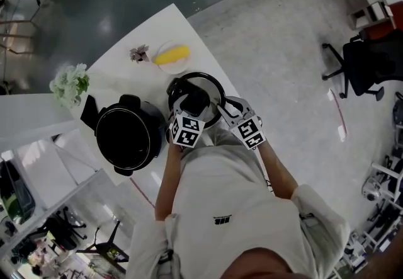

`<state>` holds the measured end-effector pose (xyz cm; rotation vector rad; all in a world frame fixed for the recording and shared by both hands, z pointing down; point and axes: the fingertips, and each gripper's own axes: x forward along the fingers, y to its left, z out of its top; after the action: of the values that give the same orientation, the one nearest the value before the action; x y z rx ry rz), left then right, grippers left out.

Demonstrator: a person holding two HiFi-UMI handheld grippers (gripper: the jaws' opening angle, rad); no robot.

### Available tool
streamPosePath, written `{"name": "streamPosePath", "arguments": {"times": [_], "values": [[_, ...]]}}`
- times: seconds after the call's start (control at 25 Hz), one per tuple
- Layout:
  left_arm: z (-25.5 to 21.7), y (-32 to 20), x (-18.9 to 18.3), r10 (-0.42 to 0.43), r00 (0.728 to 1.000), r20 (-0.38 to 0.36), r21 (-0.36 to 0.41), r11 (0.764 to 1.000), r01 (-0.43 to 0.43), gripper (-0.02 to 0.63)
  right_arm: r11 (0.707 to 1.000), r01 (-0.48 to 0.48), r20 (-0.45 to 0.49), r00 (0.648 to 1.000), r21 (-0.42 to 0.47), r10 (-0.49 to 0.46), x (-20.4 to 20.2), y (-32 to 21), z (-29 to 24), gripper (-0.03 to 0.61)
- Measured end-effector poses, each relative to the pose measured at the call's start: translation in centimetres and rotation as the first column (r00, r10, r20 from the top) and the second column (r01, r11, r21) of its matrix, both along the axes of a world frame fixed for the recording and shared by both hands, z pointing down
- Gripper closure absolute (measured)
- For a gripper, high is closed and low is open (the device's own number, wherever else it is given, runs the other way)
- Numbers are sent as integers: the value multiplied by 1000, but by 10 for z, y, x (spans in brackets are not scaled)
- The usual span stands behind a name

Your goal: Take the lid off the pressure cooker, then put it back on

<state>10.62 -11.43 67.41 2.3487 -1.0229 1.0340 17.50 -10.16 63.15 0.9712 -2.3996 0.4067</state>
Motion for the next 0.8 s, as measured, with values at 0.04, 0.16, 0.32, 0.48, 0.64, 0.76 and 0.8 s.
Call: {"name": "streamPosePath", "arguments": {"times": [0.04,0.16,0.32,0.48,0.64,0.76,0.8], "values": [[3,-1,1,1,1000,5,-7,1000,-1,294,1000,3,-1,1000,-4,-3,1,0,2,471],[11,-4,4,5,1000,14,-29,1000,-5,288,1000,19,-6,1000,-16,-19,1,-1,6,471],[23,-6,3,-3,999,33,-57,998,5,284,999,38,-6,999,-27,-38,-1,-4,9,469],[37,-7,2,-14,999,41,-88,996,18,284,998,51,-3,999,-34,-51,-3,-6,10,471],[42,-8,3,-19,999,32,-99,995,22,284,998,59,-5,998,-38,-59,-3,-8,11,471],[42,-7,5,-2,1000,23,-91,996,4,291,997,60,-5,998,-43,-60,-4,-10,13,471],[42,-7,7,4,1000,24,-91,996,-2,313,997,59,-5,998,-44,-59,-4,-10,13,471]]}}
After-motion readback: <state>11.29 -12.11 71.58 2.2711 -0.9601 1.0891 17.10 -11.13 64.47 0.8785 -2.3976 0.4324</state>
